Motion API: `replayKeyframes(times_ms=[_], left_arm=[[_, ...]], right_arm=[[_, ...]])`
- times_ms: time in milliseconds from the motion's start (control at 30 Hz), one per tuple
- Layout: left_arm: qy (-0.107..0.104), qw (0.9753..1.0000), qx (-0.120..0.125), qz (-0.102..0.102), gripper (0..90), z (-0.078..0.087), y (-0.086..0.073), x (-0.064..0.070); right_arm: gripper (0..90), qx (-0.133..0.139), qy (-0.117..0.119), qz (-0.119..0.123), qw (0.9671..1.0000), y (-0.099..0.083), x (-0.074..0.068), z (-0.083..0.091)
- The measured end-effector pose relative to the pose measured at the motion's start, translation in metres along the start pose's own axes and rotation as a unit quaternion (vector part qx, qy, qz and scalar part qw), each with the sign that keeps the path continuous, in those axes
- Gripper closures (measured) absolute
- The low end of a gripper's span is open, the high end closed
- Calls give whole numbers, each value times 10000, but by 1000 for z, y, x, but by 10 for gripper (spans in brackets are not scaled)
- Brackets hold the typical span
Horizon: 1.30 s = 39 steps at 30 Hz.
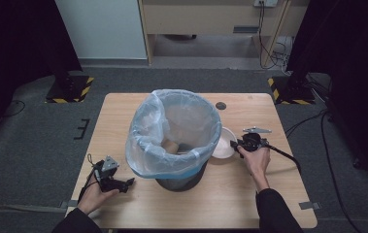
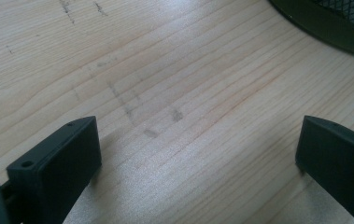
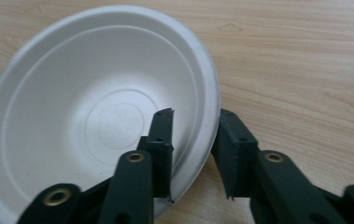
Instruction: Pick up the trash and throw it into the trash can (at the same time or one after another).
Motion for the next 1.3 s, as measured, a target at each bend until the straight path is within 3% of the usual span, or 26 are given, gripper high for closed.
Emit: replayKeyframes(times_ms=[367,800,1033,1100,1300], left_arm=[[0,10000,0,0,0,0,0,0],[-1,10000,-2,0,0,0,0,0],[3,10000,-3,-1,0,0,0,0],[3,10000,-4,0,0,0,0,0],[7,10000,-2,1,0,0,0,1]], right_arm=[[821,151,116,-266,9995,12,5,19],[837,737,93,-334,9967,44,14,58],[836,1256,99,-601,9902,60,25,84],[836,1529,144,-732,9854,67,27,95],[836,1841,161,-767,9798,76,25,111]])
Point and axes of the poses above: each handheld gripper's, and its own axes: z roughly backward along the jaws, y roughly out of its top, x roughly to its right, the point moved 5 cm from there along -z, roughly forward along the jaws, and after that the axes turned 6 degrees about x, right-handed, at the moved point
